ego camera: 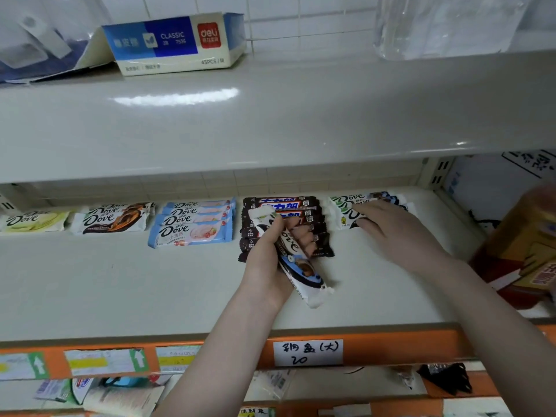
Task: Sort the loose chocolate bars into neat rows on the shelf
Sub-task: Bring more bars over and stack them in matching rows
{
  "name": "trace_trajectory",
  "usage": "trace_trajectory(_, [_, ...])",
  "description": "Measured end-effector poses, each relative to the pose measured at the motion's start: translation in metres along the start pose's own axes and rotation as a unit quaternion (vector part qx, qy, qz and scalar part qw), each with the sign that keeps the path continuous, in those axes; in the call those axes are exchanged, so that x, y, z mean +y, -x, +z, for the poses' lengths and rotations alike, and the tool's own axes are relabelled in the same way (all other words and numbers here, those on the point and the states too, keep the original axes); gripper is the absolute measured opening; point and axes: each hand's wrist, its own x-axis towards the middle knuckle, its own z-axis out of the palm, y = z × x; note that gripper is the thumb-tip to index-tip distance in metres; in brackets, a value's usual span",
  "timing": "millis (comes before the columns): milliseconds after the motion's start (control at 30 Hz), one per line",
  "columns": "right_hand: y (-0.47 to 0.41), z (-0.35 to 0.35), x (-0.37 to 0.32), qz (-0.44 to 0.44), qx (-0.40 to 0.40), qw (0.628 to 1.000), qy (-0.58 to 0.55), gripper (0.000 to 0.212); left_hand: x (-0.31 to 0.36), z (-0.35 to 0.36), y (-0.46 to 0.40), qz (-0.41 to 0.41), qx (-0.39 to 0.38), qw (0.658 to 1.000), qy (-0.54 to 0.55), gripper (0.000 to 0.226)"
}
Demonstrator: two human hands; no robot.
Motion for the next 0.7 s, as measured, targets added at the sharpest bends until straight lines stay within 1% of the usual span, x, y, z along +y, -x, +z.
trace_trajectory(100, [0.021, -0.008, -0.017, 0.016, 0.005, 0.998, -0.057, 0.036, 0.0, 0.004, 0.001, 0.037, -0.023, 0.999, -0.022, 0.031])
trace_trajectory(167, [0.037, -0.012, -0.032, 0.029, 0.01, 0.99, -0.135, 0.031, -0.002, 0.009, 0.003, 0.055, -0.035, 0.997, -0.034, 0.032])
trace_trajectory(233, [0.05, -0.015, -0.045, 0.044, 0.008, 0.968, -0.247, 0.02, -0.006, 0.015, 0.005, 0.085, -0.045, 0.995, -0.04, 0.033])
trace_trajectory(267, [0.054, -0.015, -0.051, 0.053, 0.004, 0.953, -0.297, 0.018, -0.009, 0.018, 0.006, 0.102, -0.053, 0.992, -0.046, 0.032])
trace_trajectory(367, [0.061, -0.016, -0.061, 0.076, -0.006, 0.913, -0.401, 0.027, -0.016, 0.023, 0.007, 0.121, -0.073, 0.988, -0.066, 0.031])
trace_trajectory(433, [0.063, -0.019, -0.06, 0.099, 0.009, 0.888, -0.449, 0.03, -0.019, 0.025, 0.008, 0.129, -0.081, 0.985, -0.077, 0.032])
trace_trajectory(500, [0.065, -0.023, -0.057, 0.127, 0.02, 0.864, -0.486, 0.029, -0.021, 0.026, 0.009, 0.129, -0.085, 0.984, -0.093, 0.03])
trace_trajectory(567, [0.066, -0.029, -0.052, 0.152, 0.017, 0.853, -0.5, 0.028, -0.023, 0.024, 0.008, 0.118, -0.093, 0.982, -0.114, 0.027])
trace_trajectory(633, [0.066, -0.035, -0.048, 0.177, 0.023, 0.848, -0.498, 0.03, -0.023, 0.019, 0.008, 0.096, -0.096, 0.982, -0.128, 0.022])
trace_trajectory(700, [0.065, -0.042, -0.042, 0.191, 0.037, 0.854, -0.483, 0.032, -0.02, 0.011, 0.008, 0.083, -0.075, 0.981, -0.161, 0.017])
